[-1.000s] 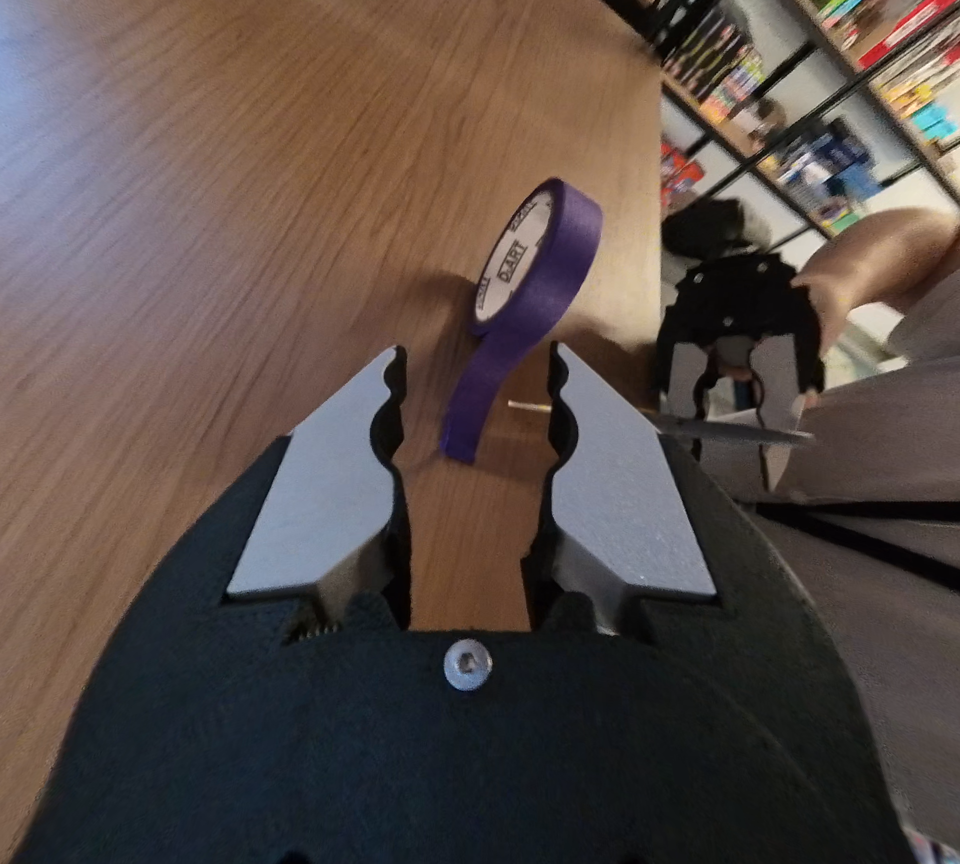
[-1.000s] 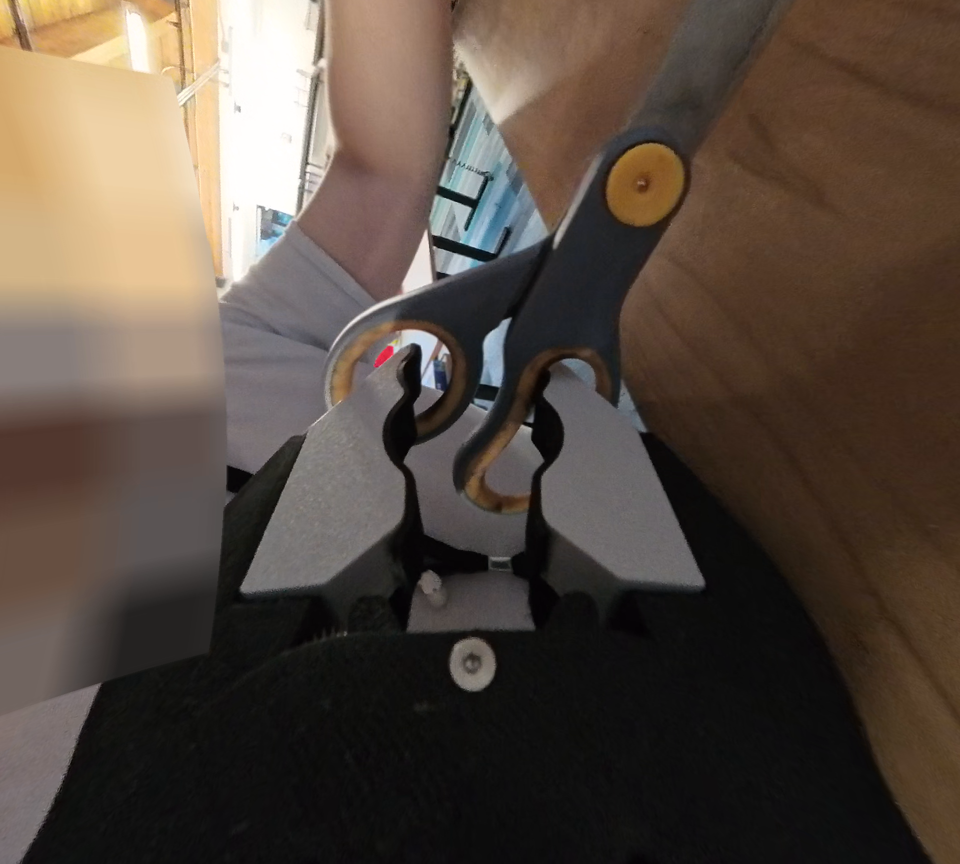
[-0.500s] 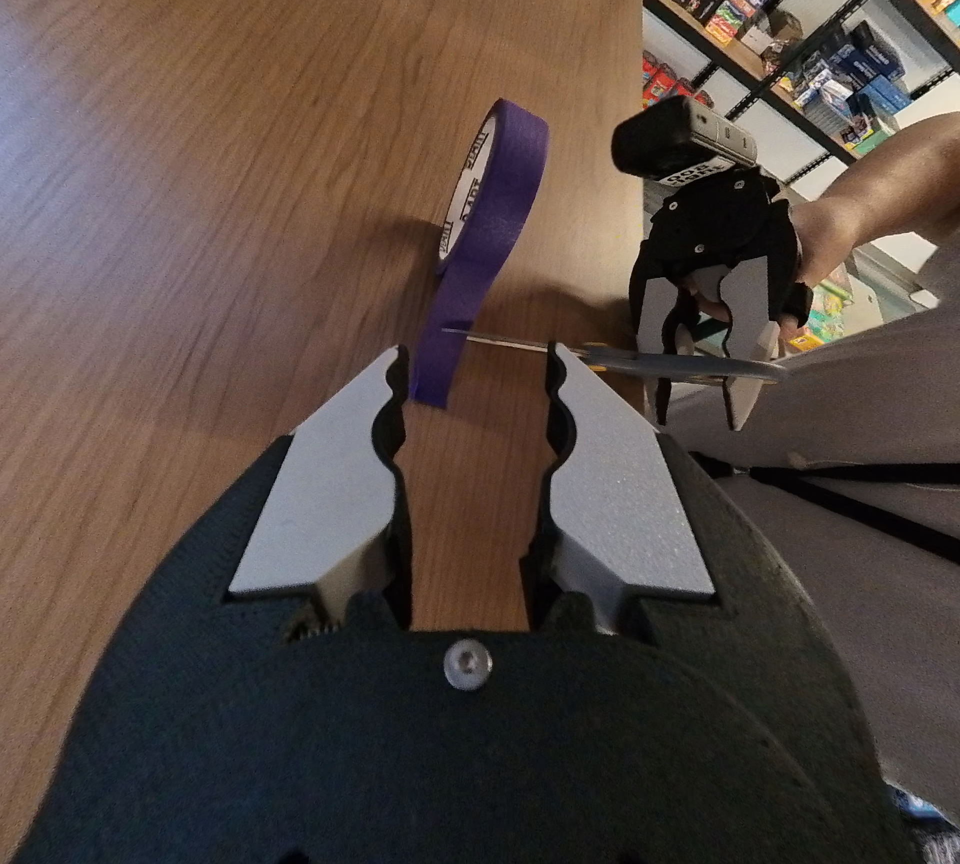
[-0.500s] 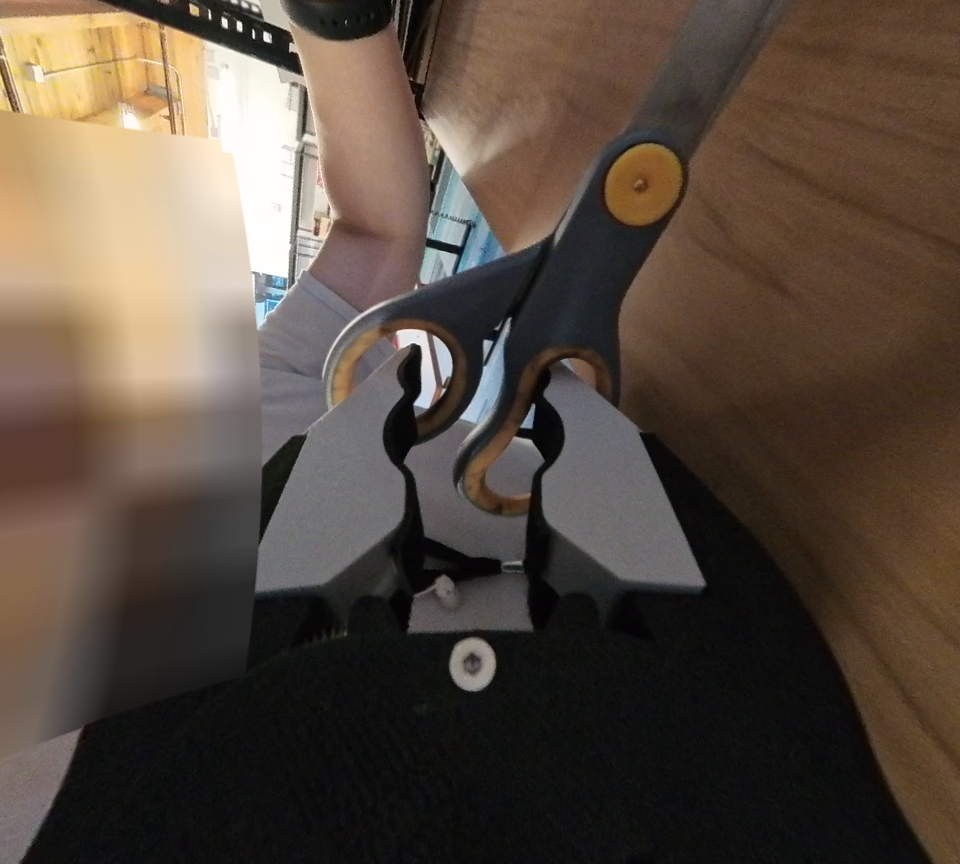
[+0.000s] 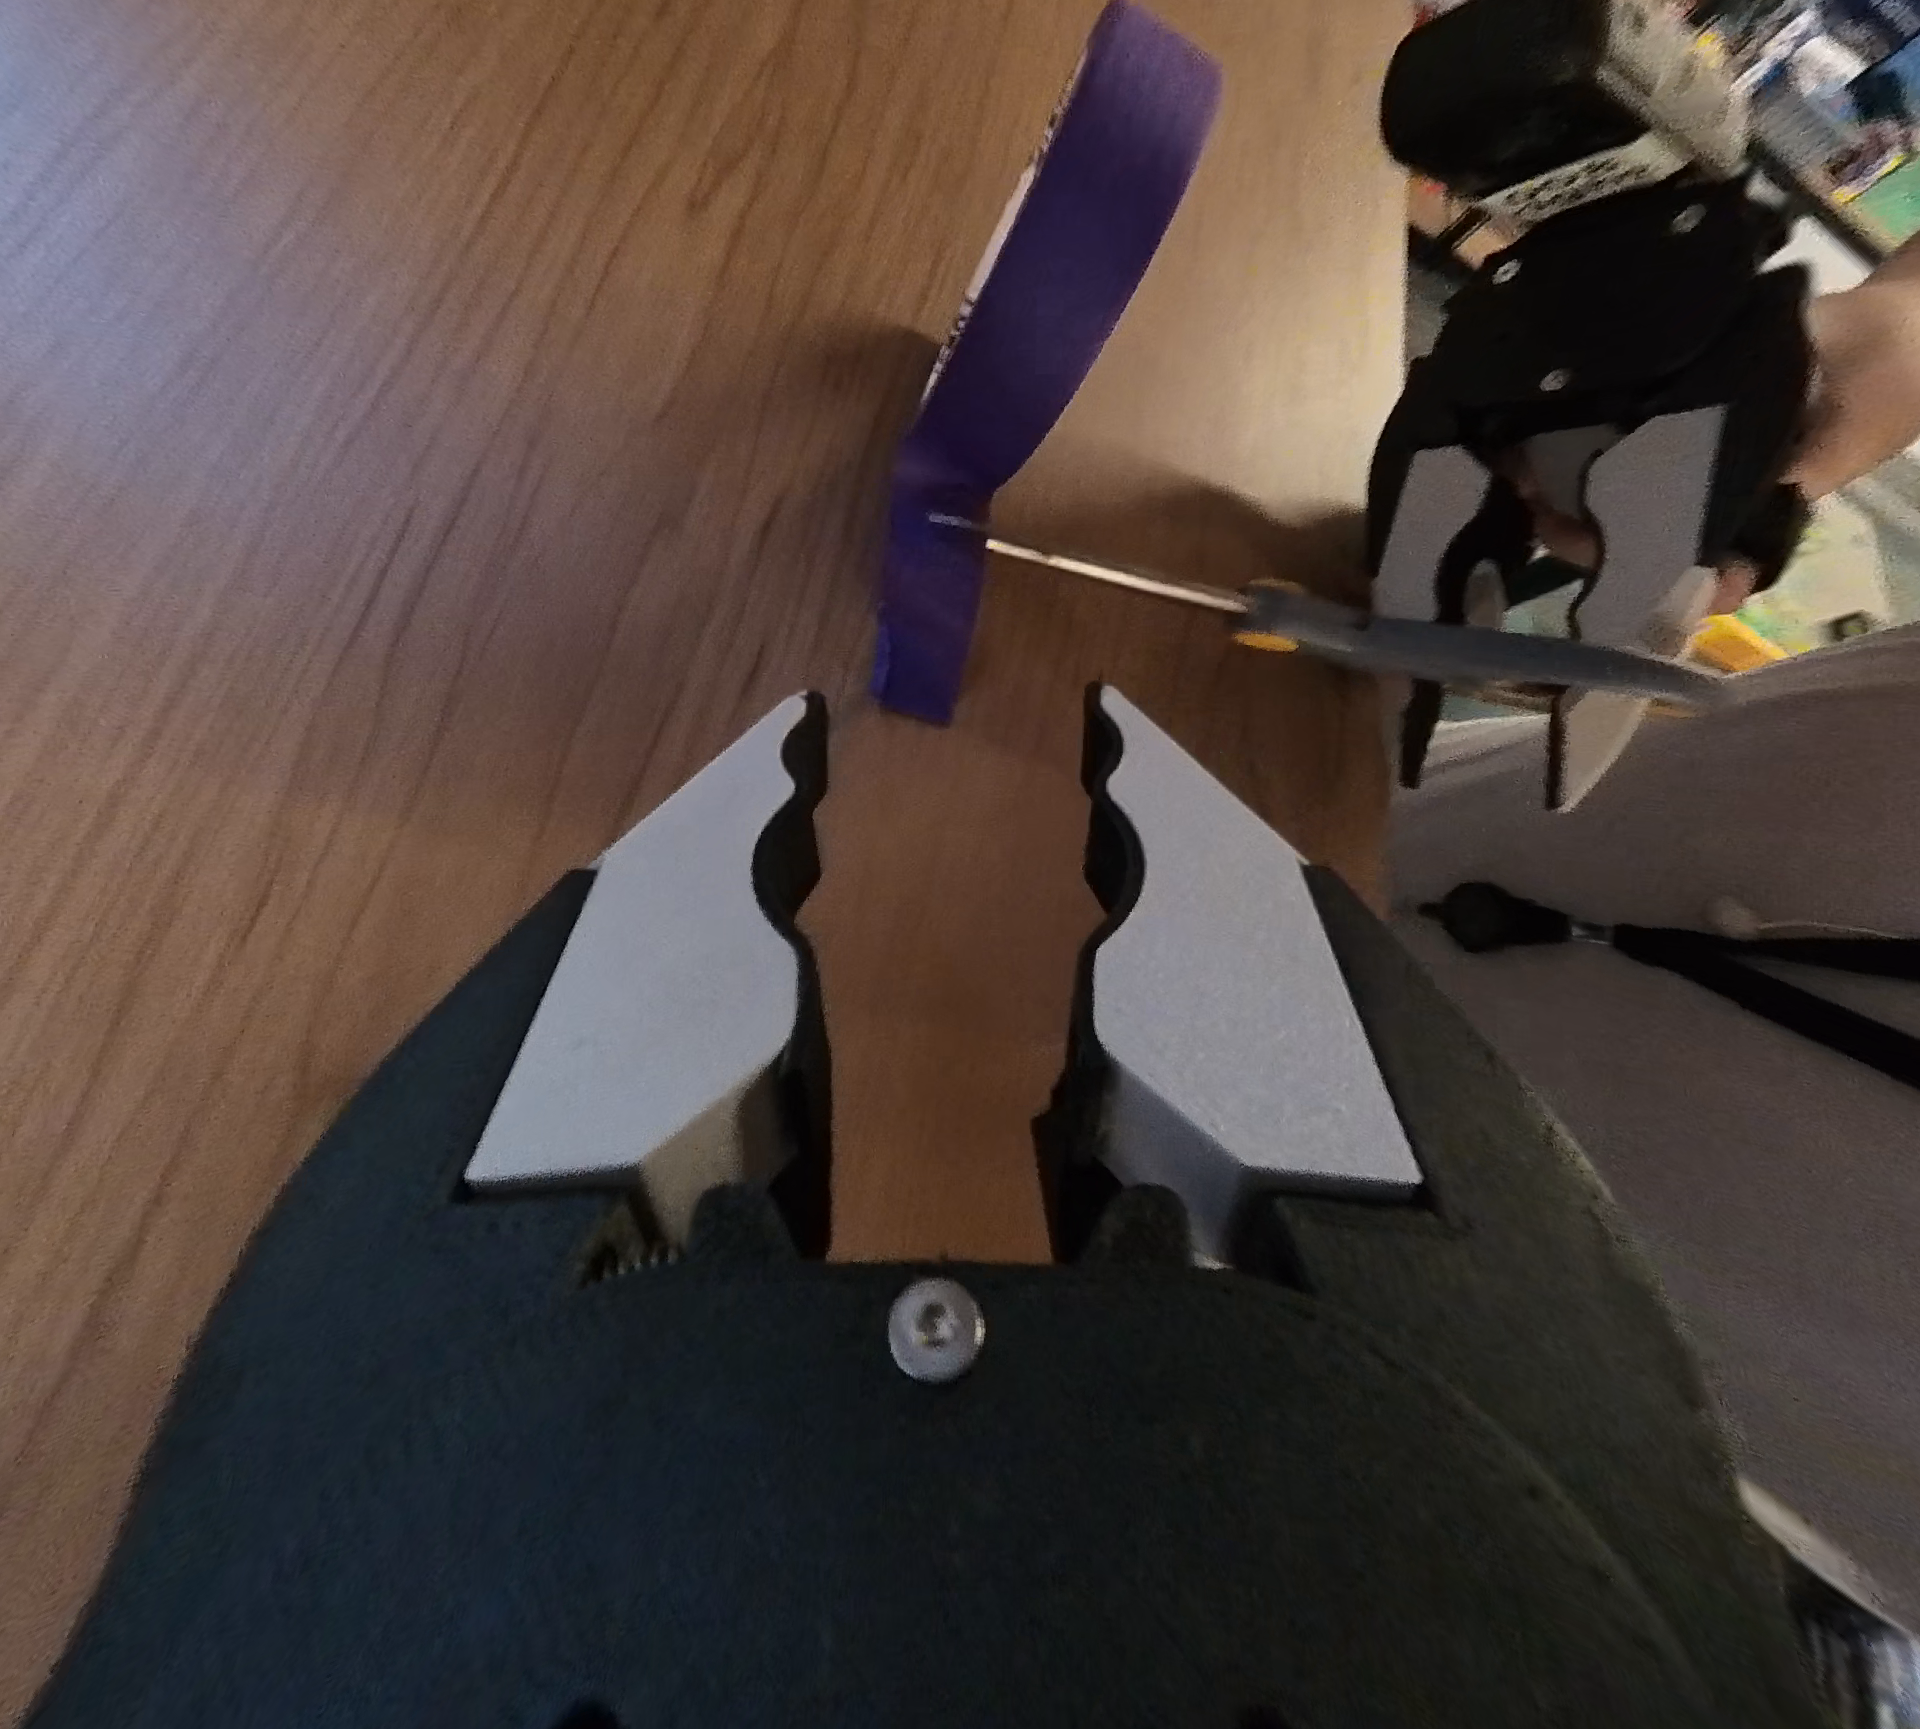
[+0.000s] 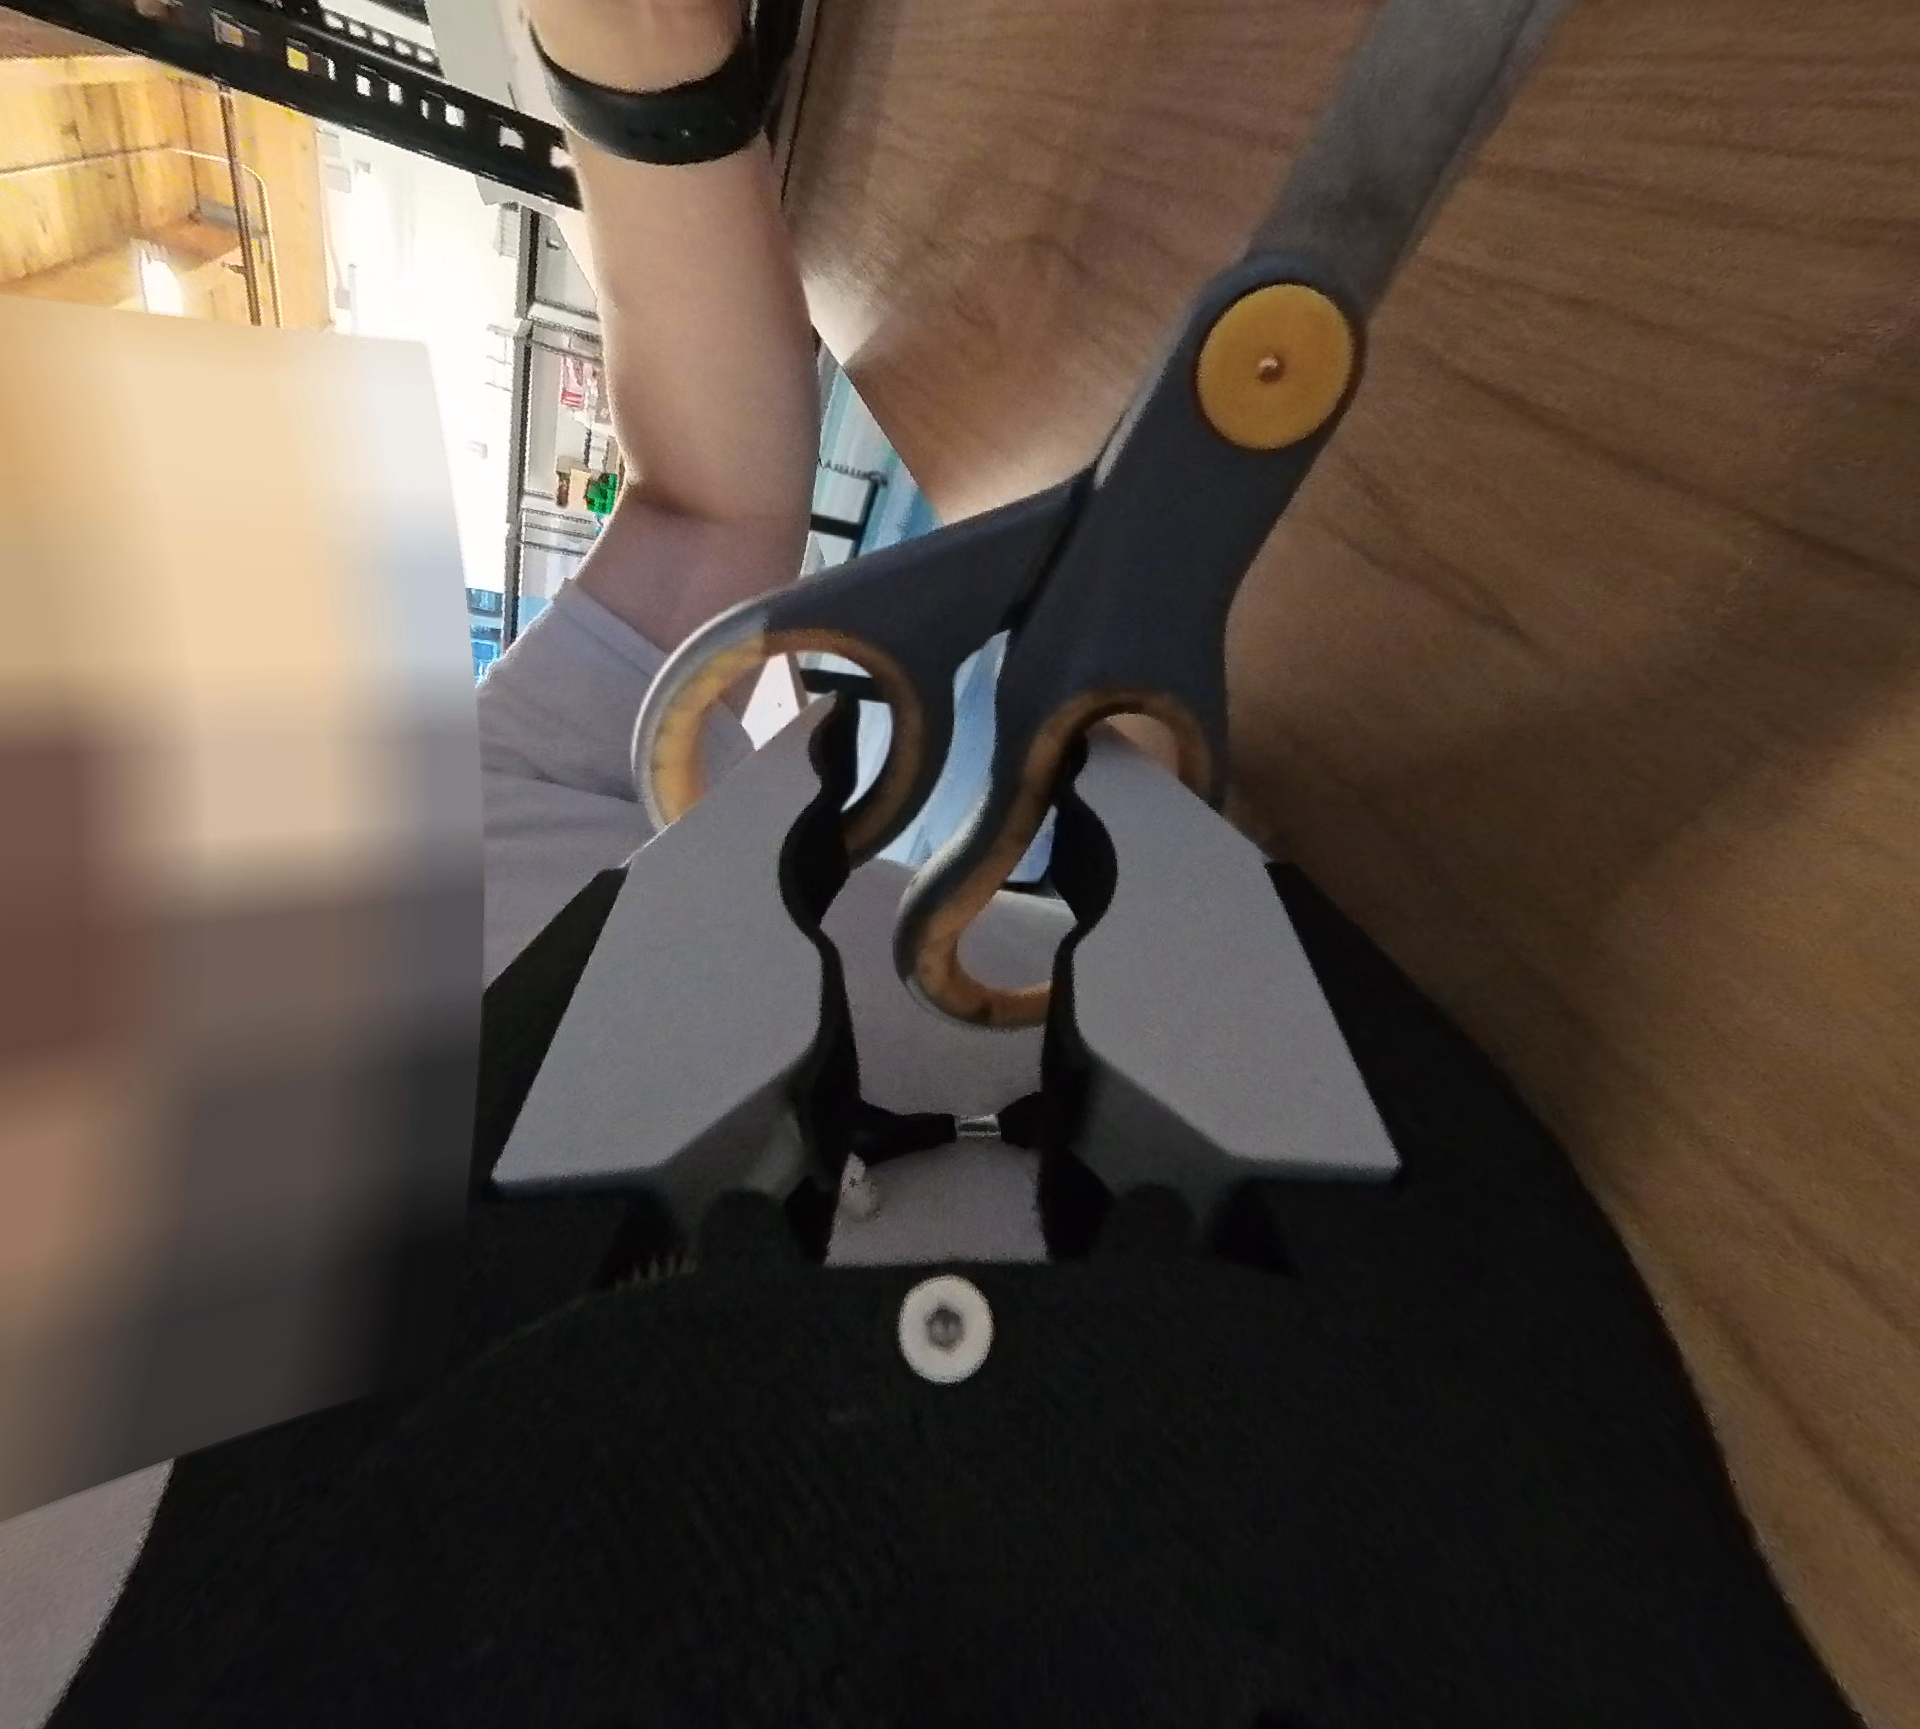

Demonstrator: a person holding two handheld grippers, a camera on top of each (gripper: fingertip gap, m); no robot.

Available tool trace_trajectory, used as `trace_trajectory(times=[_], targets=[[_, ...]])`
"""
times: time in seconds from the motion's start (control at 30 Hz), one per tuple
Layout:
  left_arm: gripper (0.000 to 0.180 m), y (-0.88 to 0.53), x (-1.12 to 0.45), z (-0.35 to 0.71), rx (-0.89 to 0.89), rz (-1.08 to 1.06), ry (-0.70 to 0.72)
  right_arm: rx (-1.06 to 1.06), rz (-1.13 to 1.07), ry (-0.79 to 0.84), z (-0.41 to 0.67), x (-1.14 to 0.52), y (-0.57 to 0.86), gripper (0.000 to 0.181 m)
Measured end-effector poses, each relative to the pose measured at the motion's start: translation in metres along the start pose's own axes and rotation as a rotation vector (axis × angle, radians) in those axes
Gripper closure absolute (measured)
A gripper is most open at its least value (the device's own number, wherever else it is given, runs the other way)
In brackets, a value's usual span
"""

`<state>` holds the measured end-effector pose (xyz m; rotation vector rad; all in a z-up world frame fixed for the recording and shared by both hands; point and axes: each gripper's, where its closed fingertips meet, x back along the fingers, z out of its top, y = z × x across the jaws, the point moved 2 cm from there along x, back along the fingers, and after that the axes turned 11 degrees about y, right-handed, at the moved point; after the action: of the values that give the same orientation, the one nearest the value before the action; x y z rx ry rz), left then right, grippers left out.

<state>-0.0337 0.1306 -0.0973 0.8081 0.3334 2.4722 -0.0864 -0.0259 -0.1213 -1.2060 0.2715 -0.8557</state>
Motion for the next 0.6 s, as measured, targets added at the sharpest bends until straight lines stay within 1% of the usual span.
trace_trajectory(times=[0.13, 0.2, 0.3, 0.37, 0.43, 0.53, 0.57, 0.6], targets=[[0.128, 0.006, -0.017, -0.012, -0.069, -0.002, -0.055, -0.005, 0.003, -0.014, -0.005, 0.003, 0.002, 0.152], [0.122, 0.006, -0.027, -0.015, -0.112, 0.002, -0.074, -0.001, 0.005, -0.019, -0.006, 0.003, 0.002, 0.152], [0.111, 0.002, -0.037, -0.016, -0.158, -0.048, -0.130, -0.001, 0.007, -0.016, -0.006, 0.003, 0.002, 0.153], [0.109, -0.002, -0.041, -0.018, -0.216, -0.081, -0.167, -0.005, 0.009, -0.013, -0.005, 0.004, 0.002, 0.153], [0.107, -0.003, -0.046, -0.017, -0.274, -0.119, -0.174, -0.003, 0.005, -0.014, -0.005, 0.003, 0.002, 0.154], [0.112, -0.001, -0.052, -0.014, -0.287, -0.199, -0.180, -0.003, 0.004, -0.008, -0.004, 0.002, 0.002, 0.155], [0.117, 0.001, -0.053, -0.013, -0.269, -0.234, -0.187, -0.004, 0.005, -0.004, -0.003, 0.002, 0.002, 0.155], [0.126, 0.003, -0.053, -0.014, -0.244, -0.271, -0.201, -0.005, 0.005, 0.000, -0.003, 0.002, 0.002, 0.155]])
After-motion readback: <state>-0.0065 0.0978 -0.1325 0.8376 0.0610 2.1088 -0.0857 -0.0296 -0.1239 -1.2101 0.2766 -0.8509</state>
